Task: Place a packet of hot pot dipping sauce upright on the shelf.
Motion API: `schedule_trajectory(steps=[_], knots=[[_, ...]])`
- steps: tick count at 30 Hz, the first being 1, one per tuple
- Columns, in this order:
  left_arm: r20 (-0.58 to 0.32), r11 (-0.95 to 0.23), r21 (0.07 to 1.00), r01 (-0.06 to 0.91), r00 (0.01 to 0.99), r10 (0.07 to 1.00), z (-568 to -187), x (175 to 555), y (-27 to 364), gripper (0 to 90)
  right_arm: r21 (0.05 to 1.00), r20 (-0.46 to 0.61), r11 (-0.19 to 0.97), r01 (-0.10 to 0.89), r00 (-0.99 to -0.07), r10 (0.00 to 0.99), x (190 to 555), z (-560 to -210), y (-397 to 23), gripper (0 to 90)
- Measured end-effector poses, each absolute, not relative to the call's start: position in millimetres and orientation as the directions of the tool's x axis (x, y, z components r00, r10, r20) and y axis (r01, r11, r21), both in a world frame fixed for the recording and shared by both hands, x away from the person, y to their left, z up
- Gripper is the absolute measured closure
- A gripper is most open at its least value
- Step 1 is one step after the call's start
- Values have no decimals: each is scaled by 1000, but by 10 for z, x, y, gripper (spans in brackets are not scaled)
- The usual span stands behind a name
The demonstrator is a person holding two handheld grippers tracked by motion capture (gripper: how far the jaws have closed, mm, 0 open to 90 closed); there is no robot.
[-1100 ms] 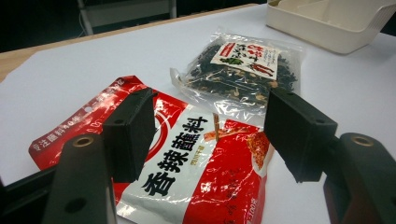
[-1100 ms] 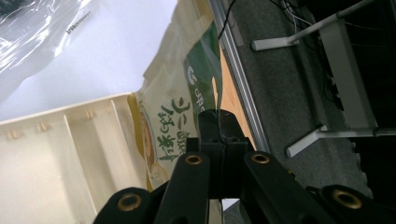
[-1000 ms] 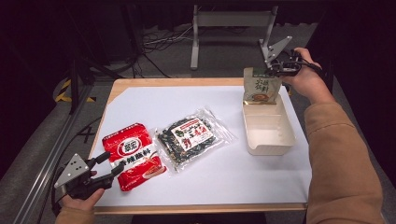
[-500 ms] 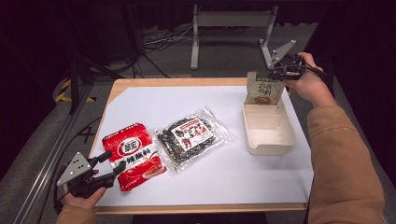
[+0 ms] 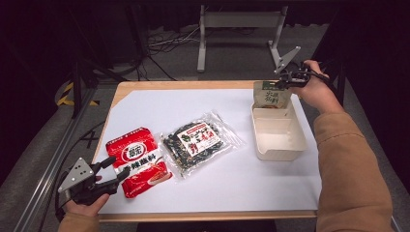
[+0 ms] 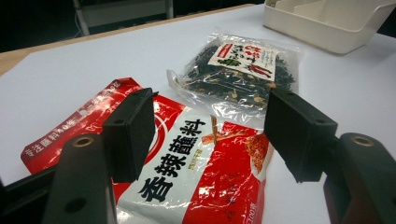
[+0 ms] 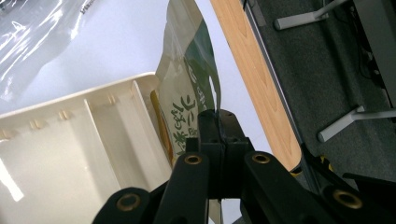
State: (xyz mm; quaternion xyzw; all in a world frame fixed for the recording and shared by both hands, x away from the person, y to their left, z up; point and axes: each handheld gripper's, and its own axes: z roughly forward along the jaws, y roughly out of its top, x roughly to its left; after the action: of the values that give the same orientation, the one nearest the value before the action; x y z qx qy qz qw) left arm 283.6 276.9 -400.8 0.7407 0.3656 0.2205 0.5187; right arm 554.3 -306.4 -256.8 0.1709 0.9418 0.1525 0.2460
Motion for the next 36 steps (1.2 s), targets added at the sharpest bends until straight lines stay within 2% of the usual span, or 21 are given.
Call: schedule_trajectory(steps=[6, 15, 20, 23, 27, 29, 33, 36], knots=[[-50, -199, 929, 313, 638, 769, -4006, 2843, 2760, 344, 392, -375, 873, 290, -816, 440, 5536, -2574, -3069, 827], [-58, -195, 929, 315, 642, 764, -4010, 2868, 2747, 344, 444, -374, 840, 312, -787, 490, 5518, -2594, -3066, 549], [-61, -194, 929, 316, 645, 761, -4012, 2897, 2736, 342, 477, -384, 826, 300, -774, 503, 5481, -2553, -3057, 497], [-62, -194, 928, 317, 647, 760, -4011, 2917, 2725, 341, 536, -386, 790, 298, -745, 544, 5411, -2475, -3064, 445], [-68, -185, 932, 312, 650, 757, -4009, 2950, 2725, 340, 613, -386, 740, 277, -712, 587, 5296, -2407, -3081, 437], [-73, -184, 931, 317, 652, 755, -4016, 2982, 2713, 340, 656, -366, 707, 264, -708, 605, 5237, -2389, -3089, 428], [-71, -190, 929, 317, 659, 749, -4020, 3019, 2689, 339, 680, -339, 683, 266, -712, 615, 5137, -2379, -3075, 411], [-71, -188, 931, 312, 660, 748, -4015, 3048, 2684, 334, 740, -272, 618, 267, -722, 636, 4998, -2377, -3071, 399]])
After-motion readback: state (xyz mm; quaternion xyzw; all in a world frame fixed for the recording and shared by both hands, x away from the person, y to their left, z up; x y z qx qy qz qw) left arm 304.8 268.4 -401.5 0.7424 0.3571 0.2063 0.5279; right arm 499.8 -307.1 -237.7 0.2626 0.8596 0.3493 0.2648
